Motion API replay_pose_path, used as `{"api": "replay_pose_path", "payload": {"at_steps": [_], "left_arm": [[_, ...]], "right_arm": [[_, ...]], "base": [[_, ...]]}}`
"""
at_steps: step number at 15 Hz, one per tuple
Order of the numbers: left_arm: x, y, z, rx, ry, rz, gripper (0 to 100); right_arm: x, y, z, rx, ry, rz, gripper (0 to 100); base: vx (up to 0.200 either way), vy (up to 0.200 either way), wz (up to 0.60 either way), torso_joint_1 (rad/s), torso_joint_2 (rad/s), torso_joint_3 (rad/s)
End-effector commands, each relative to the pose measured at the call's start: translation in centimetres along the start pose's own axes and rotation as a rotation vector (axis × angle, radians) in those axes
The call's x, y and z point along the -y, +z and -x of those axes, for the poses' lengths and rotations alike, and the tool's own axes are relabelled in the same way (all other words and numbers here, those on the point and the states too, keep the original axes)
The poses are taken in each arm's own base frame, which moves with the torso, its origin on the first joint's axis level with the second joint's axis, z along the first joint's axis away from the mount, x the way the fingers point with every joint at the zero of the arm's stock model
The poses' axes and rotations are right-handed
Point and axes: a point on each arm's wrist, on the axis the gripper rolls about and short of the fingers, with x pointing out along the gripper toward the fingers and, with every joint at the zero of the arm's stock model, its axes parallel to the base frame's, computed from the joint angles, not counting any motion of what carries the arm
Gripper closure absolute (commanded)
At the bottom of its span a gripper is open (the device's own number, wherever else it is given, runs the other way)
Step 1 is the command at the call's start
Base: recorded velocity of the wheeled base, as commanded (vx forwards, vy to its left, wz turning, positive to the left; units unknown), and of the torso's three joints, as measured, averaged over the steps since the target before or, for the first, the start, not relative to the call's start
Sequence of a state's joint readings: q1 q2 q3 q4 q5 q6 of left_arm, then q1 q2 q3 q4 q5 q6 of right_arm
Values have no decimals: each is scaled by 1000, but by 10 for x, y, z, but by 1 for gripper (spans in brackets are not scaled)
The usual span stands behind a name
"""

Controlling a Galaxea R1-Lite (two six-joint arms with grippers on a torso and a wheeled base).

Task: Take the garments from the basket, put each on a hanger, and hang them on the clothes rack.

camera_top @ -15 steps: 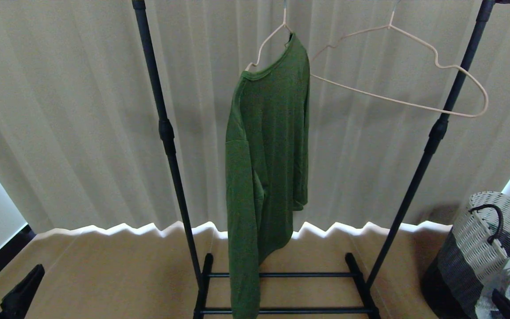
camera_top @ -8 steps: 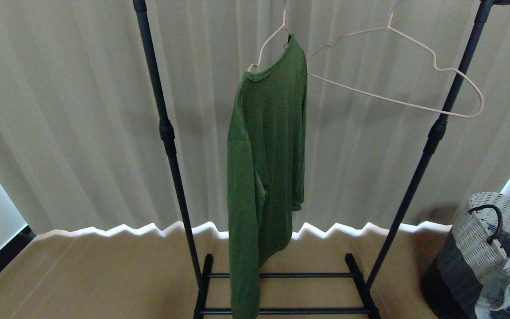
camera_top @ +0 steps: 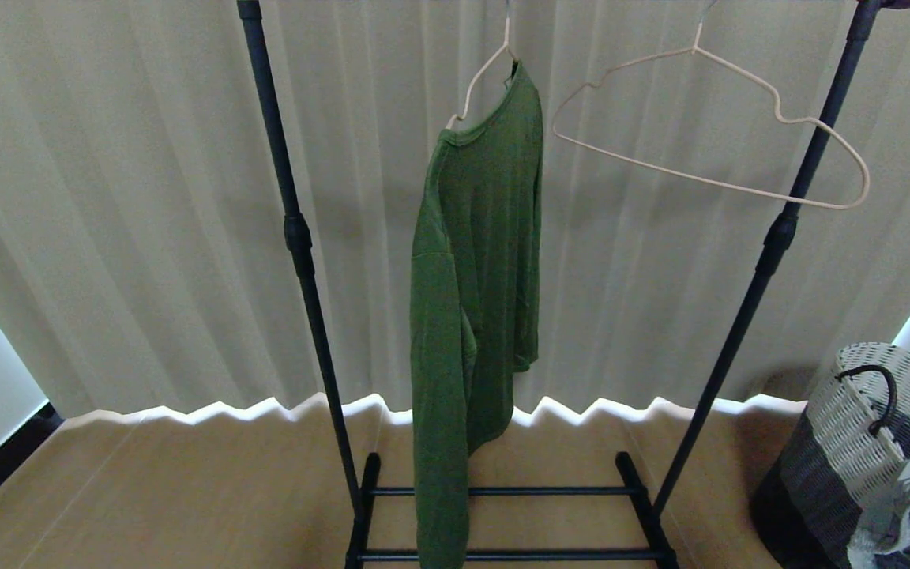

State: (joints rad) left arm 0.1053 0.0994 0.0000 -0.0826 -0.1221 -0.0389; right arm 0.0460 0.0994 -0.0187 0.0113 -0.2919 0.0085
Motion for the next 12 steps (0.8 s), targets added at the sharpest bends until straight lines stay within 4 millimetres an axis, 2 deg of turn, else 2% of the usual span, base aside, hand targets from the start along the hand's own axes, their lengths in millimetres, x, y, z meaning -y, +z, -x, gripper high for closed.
{"api": "replay_pose_path", "payload": {"at_steps": [1, 5, 12], "left_arm": [[0, 0, 0, 5, 15, 22, 0], [-1, 1, 0, 14, 56, 92, 0], [-1, 1, 0, 12, 54, 71, 0]], "right_arm": [[-1, -3, 8, 93, 65, -18, 0], [-1, -3, 8, 96, 68, -17, 0], [-1, -3, 8, 96, 68, -17, 0]], "base": [[0, 0, 0, 0, 0, 0], [0, 0, 0, 0, 0, 0], [200, 0, 0, 2, 2, 1]]}}
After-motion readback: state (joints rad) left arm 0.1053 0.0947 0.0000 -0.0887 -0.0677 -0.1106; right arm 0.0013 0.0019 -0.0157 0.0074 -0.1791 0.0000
